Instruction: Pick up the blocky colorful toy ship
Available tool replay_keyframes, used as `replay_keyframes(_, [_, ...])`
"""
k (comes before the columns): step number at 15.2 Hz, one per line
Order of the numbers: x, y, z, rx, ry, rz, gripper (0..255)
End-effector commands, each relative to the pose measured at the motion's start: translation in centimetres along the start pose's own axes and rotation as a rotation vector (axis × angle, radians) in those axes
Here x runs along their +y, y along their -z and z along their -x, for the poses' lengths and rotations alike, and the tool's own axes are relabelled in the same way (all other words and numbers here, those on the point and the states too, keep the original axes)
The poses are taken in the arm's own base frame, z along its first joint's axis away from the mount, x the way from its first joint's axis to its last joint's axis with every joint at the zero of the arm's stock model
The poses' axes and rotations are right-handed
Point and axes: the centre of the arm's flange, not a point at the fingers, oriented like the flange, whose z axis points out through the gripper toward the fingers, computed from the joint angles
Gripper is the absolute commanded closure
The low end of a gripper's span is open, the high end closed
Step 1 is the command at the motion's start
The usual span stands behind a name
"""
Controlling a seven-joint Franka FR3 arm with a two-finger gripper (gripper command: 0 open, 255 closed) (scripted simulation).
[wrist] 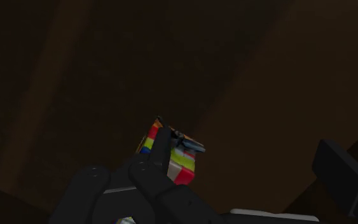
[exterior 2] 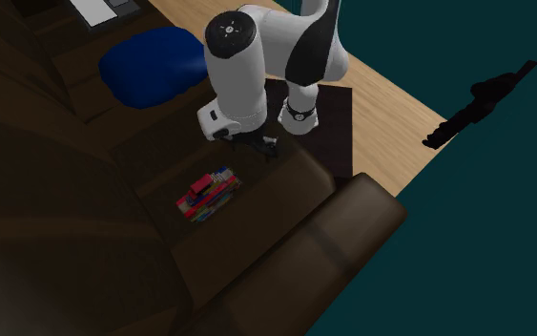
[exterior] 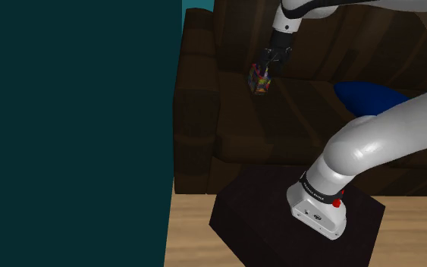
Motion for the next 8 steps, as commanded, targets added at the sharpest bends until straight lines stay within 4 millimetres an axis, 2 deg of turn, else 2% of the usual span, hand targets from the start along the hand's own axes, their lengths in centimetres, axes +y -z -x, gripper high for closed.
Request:
replay_keyframes(1, [1.9, -1.5, -1.8, 0.002, -0.01, -0.001, 0])
replay_keyframes(5, [5.5, -3.5, -5.2, 0.005, -0.029, -0.006, 0])
replay_keyframes(8, [5.7, -4.7, -5.5, 0.005, -0.03, -0.006, 0])
